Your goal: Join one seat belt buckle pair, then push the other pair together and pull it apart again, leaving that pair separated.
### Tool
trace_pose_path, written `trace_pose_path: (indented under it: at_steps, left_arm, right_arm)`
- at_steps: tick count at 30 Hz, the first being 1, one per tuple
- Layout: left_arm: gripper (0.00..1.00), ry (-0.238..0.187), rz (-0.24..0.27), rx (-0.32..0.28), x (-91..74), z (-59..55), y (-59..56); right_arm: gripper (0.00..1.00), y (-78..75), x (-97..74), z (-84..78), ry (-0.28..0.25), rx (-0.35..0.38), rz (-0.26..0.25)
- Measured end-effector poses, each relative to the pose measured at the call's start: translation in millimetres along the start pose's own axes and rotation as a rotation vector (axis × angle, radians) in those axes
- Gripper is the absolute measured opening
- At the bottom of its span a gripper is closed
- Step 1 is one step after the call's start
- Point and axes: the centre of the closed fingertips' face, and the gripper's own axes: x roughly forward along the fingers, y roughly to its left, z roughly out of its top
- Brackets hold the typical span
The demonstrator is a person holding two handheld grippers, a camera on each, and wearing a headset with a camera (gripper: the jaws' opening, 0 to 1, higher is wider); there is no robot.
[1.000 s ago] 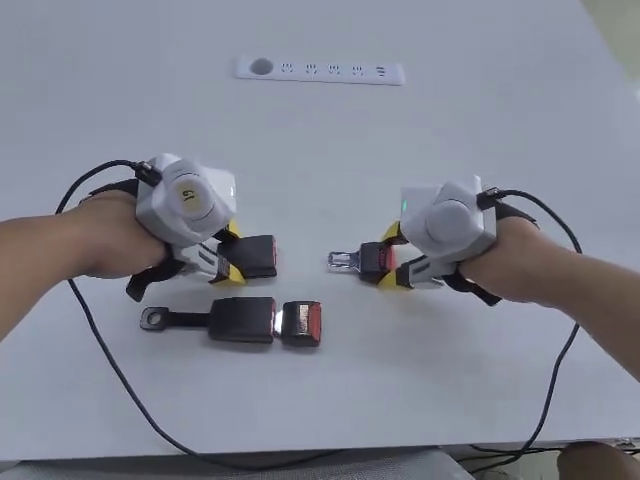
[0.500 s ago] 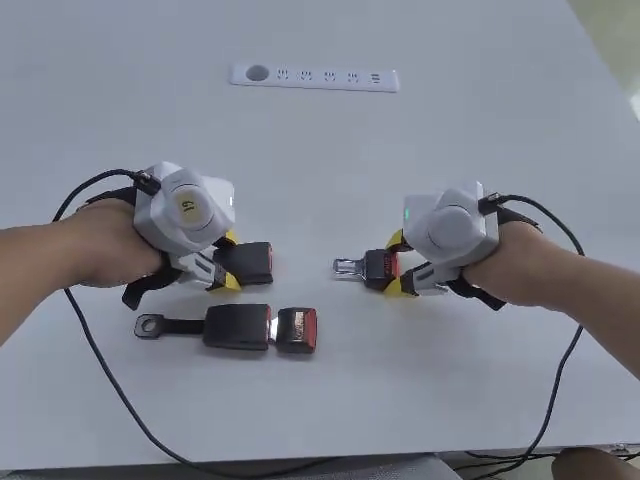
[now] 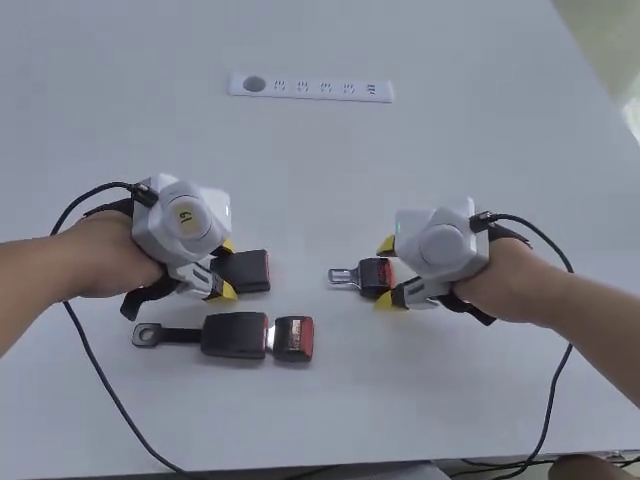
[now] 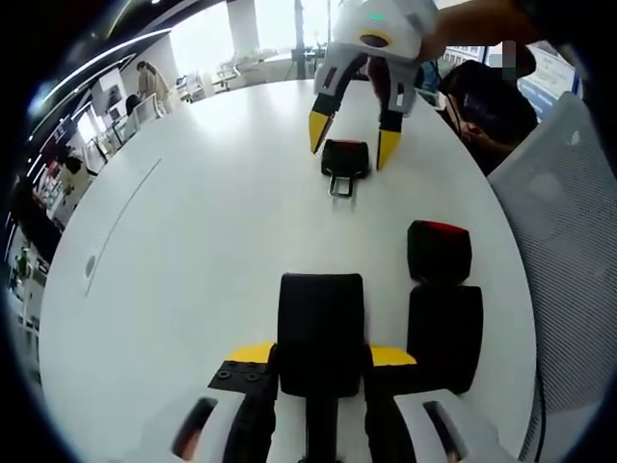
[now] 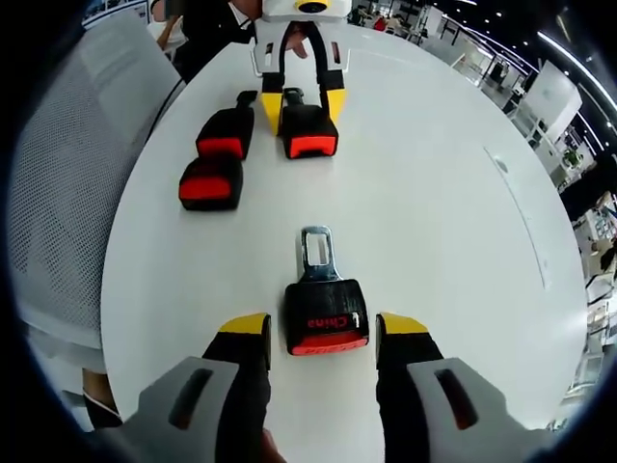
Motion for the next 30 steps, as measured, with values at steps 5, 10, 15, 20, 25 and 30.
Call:
trace_pose_path:
  at_steps: [5,10,15,20,25,30]
  left_arm:
    - [0.41,-0.015,0.011,-0.01,-3.5,2.1,-3.2]
    - [0.44,-0.044,0.051,-0.036,-18.3,7.6,-1.6]
    - [0.48,-0.103,0.067,-0.09,-36.1,12.3,-9.4]
    - [0.55,-0.165,0.098,-0.196,-55.0,3.7,-23.7]
    - [0.67,-0.194,0.139,-0.25,-72.1,-12.8,-37.7]
    - [0.73,-0.173,0.159,-0.315,-85.0,-33.3,-50.1]
  right_arm:
    - [0.45,-1.3,-7.9,10.0,-0.036,0.037,-0.033]
    - [0.49,1.2,-19.0,20.5,-0.075,0.097,-0.068]
    - [0.56,7.4,-28.8,28.7,-0.11,0.141,-0.1]
    - [0.65,15.9,-37.8,32.2,-0.151,0.225,-0.159]
    - [0.66,34.0,-44.8,31.6,-0.175,0.253,-0.168]
    - [0.82,40.8,-58.3,30.1,-0.219,0.342,-0.234]
